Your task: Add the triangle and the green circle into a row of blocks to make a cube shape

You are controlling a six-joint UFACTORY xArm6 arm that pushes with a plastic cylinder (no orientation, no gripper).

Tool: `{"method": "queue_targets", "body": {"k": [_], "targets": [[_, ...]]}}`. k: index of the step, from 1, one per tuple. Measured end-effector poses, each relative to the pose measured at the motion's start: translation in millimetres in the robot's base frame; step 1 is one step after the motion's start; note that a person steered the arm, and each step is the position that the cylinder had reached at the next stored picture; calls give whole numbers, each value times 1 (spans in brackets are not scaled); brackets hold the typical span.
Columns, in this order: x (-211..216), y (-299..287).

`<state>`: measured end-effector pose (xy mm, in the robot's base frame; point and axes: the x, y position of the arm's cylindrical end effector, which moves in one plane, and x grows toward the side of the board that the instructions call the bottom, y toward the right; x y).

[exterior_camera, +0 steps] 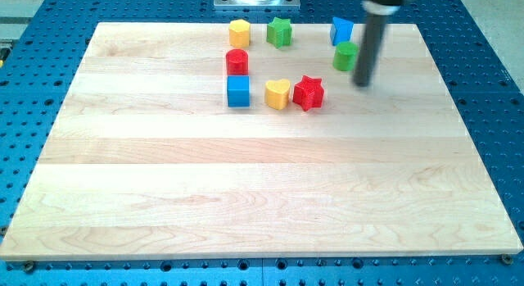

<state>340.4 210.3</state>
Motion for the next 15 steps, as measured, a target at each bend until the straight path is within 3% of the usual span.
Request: {"method": "queue_targets", "body": {"k": [1, 2, 4, 6, 7, 8, 9, 11, 12, 13, 15], "targets": [[-43, 52], [-74, 17], [-51, -67], [-39, -93], [-58, -60], [-125, -12], [-148, -29], [-135, -91], [-145, -46], [-128, -20], [-117, -70]]}}
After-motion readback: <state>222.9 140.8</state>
